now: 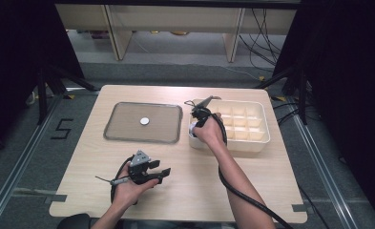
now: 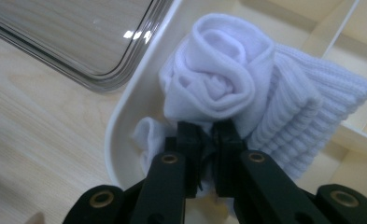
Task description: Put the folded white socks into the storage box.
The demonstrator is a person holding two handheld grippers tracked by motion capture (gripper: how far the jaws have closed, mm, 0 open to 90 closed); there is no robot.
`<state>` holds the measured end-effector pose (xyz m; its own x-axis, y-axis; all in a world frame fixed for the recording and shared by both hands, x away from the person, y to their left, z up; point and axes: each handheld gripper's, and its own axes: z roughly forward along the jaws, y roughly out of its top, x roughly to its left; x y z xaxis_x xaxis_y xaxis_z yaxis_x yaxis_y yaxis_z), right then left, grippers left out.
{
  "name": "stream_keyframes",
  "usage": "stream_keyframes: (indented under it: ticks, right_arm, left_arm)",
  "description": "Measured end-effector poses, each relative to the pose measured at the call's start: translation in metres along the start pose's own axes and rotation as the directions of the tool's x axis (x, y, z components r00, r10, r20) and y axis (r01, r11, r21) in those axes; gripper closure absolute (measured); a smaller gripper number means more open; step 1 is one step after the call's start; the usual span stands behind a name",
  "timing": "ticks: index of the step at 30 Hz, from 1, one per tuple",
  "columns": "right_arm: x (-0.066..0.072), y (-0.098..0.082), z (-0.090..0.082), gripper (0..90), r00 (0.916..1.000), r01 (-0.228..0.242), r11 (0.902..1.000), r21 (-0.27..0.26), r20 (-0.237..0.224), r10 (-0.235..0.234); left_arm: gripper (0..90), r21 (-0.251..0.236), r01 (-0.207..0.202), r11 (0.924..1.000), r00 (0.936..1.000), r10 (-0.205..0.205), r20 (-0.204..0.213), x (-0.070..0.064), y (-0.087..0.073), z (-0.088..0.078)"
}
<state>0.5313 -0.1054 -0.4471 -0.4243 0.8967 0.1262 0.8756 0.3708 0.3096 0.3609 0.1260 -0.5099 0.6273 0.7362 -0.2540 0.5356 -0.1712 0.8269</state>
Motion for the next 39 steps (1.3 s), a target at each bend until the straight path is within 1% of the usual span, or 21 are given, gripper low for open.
stream_keyframes:
  ticks: [1,5,7,9,12,13,14,16,17,18,21,22,23,26,28,30,32,33,34,38,39]
  right_arm:
    - [0.001,0.000,0.000,84.4,0.9999,-0.011,0.9999,0.000,-0.004,0.011]
    - [0.000,0.000,0.000,84.5,1.0000,0.000,1.0000,0.001,-0.001,0.000]
    - [0.001,0.000,0.000,84.4,0.9998,-0.018,0.9998,0.004,-0.002,0.018]
    - [0.000,0.000,0.000,84.4,0.9999,-0.013,0.9998,0.013,0.000,0.013]
    - [0.000,-0.001,0.000,84.4,1.0000,-0.005,1.0000,-0.008,0.001,0.005]
    - [0.003,-0.001,-0.001,84.4,0.9990,-0.045,0.9988,0.018,0.005,0.045]
    - [0.003,-0.001,-0.001,84.4,0.9989,-0.047,0.9986,0.022,0.006,0.047]
    - [0.002,0.000,-0.001,84.4,0.9993,-0.036,0.9991,0.020,0.004,0.036]
    - [0.000,0.000,0.000,84.3,1.0000,-0.003,1.0000,0.008,0.000,0.003]
    - [0.000,0.000,0.000,84.2,1.0000,0.000,1.0000,0.000,0.000,0.000]
    - [0.000,-0.001,0.000,83.6,0.9997,-0.021,0.9998,0.003,-0.015,0.021]
    - [0.001,-0.001,-0.002,82.9,0.9990,-0.043,0.9989,0.018,-0.011,0.043]
    - [-0.001,-0.001,-0.001,82.2,0.9996,-0.021,0.9997,-0.007,-0.018,0.021]
    - [-0.003,-0.004,-0.004,79.3,0.9983,-0.040,0.9987,-0.032,-0.042,0.039]
    - [-0.002,-0.006,-0.009,76.6,0.9938,-0.096,0.9951,-0.024,-0.058,0.095]
    - [-0.005,-0.007,-0.011,73.2,0.9953,-0.062,0.9959,-0.067,-0.079,0.056]
    - [-0.002,-0.007,-0.017,70.3,0.9908,-0.110,0.9929,-0.045,-0.084,0.106]
    - [-0.001,-0.007,-0.018,68.3,0.9907,-0.114,0.9922,-0.050,-0.080,0.110]
    - [-0.003,-0.007,-0.020,66.0,0.9923,-0.087,0.9929,-0.081,-0.095,0.079]
    - [-0.005,-0.006,-0.032,60.1,0.9926,-0.103,0.9878,-0.116,-0.076,0.095]
    - [-0.008,-0.005,-0.036,58.7,0.9918,-0.112,0.9829,-0.146,-0.079,0.101]
  left_arm:
    - [40.6,0.000,-0.002,1.0000,1.0000,0.002,0.000,0.000,0.000,0.000]
    - [40.6,0.000,-0.001,1.0000,1.0000,0.001,-0.001,0.000,0.000,0.000]
    - [40.7,0.000,-0.001,1.0000,1.0000,0.001,-0.001,0.000,0.000,0.000]
    - [40.7,0.001,-0.003,1.0000,1.0000,0.003,-0.001,0.000,0.000,0.001]
    - [40.6,-0.005,-0.003,1.0000,1.0000,0.003,0.004,-0.001,0.000,0.001]
    - [40.6,-0.005,-0.001,1.0000,1.0000,0.001,0.002,-0.001,0.000,0.001]
    - [40.7,-0.003,-0.003,1.0000,1.0000,0.003,0.005,-0.001,0.000,0.001]
    - [40.7,0.000,-0.006,1.0000,1.0000,0.006,0.004,-0.001,0.000,0.001]
    - [40.6,0.000,-0.004,1.0000,1.0000,0.004,0.008,-0.001,-0.001,0.002]
    - [40.7,0.004,-0.003,1.0000,1.0000,0.003,0.005,-0.001,0.000,0.001]
    - [40.6,0.004,-0.004,1.0000,1.0000,0.004,0.004,-0.001,0.000,0.001]
    - [40.7,0.006,-0.005,1.0000,1.0000,0.005,0.004,-0.001,0.000,0.001]
    - [40.7,0.000,-0.007,1.0000,1.0000,0.007,0.004,-0.001,0.000,0.001]
    - [40.7,0.001,-0.001,1.0000,1.0000,0.001,-0.001,0.000,0.000,0.001]
    - [40.7,0.001,-0.001,1.0000,1.0000,0.001,-0.001,0.000,0.000,0.001]
    - [40.6,0.001,0.000,1.0000,1.0000,0.000,-0.001,0.000,0.000,0.001]
    - [40.6,0.001,0.000,1.0000,1.0000,0.000,0.000,0.000,0.000,0.001]
    - [40.7,-0.001,0.001,1.0000,1.0000,-0.001,0.000,0.000,0.000,0.000]
    - [40.7,-0.001,0.001,1.0000,1.0000,-0.001,0.000,0.000,0.000,0.000]
    - [40.7,0.000,0.001,1.0000,1.0000,-0.001,0.001,0.000,0.000,0.000]
    - [40.7,0.003,0.000,1.0000,1.0000,0.000,0.003,0.000,0.000,0.001]
